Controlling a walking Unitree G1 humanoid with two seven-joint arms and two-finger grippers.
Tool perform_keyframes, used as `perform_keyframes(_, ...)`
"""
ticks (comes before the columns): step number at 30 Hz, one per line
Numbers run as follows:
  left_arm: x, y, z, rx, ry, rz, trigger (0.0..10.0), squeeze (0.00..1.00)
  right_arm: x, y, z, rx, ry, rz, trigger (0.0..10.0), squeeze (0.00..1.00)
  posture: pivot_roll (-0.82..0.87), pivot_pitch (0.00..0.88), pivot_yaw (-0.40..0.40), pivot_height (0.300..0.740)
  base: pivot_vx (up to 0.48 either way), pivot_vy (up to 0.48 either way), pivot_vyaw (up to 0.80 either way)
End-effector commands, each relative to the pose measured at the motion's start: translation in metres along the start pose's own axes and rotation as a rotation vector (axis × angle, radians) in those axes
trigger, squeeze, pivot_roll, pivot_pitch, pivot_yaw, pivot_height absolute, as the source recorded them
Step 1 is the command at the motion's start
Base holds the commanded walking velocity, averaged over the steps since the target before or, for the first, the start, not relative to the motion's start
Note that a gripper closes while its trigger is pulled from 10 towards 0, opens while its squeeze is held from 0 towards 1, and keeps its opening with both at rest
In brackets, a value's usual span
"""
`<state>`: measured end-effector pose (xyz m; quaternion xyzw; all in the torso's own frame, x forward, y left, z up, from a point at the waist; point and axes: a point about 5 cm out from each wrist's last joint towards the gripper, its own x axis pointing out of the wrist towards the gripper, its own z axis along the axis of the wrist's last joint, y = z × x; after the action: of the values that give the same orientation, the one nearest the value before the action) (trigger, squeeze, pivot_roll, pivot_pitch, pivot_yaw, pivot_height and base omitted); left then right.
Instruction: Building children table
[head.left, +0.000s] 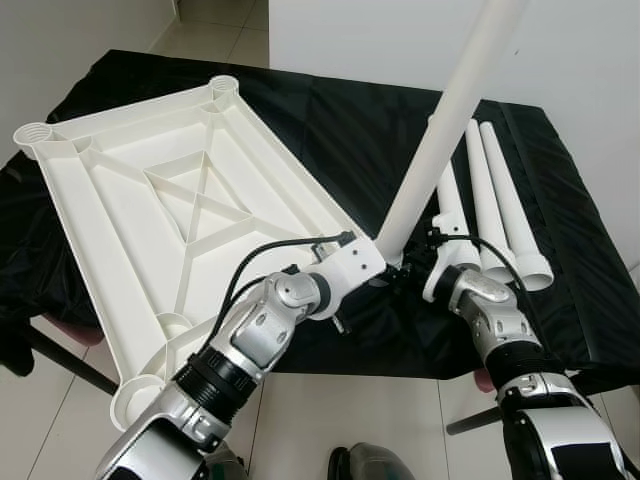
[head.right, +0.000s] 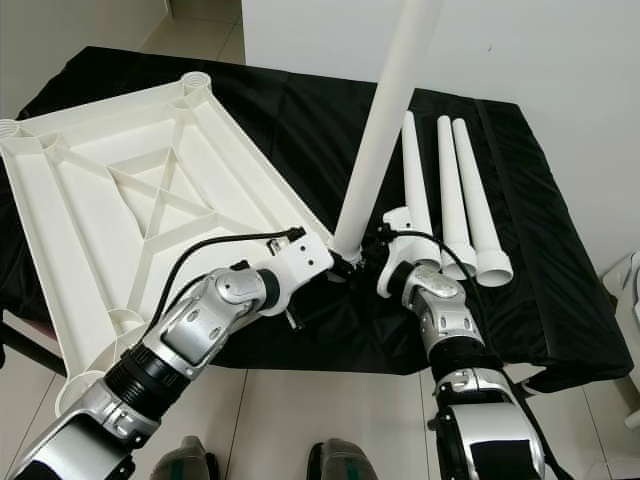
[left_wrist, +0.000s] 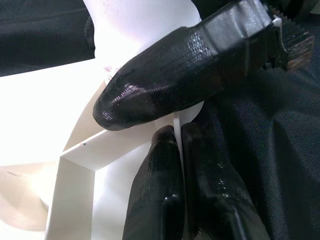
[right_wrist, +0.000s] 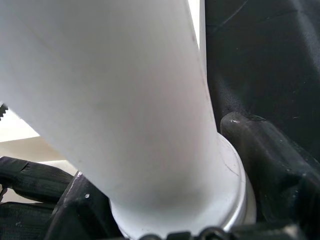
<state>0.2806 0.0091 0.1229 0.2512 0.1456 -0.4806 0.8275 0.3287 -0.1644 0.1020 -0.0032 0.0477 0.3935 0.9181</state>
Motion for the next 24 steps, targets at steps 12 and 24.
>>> perform_keyframes(12, 0.004, -0.018, -0.021, -0.021, 0.085, -0.067, 10.0, 0.0, -0.011, 0.002, -0.012, -0.009, 0.034, -0.314, 0.0, 0.0, -0.06, 0.004, -0.057, 0.74, 0.0, 0.0, 0.0)
perform_keyframes(24, 0.003, -0.016, -0.022, -0.017, 0.09, -0.059, 10.0, 0.0, -0.007, 0.03, -0.018, 0.069, 0.014, -0.839, 0.0, 0.0, -0.05, 0.006, -0.065, 0.74, 0.0, 0.0, 0.0)
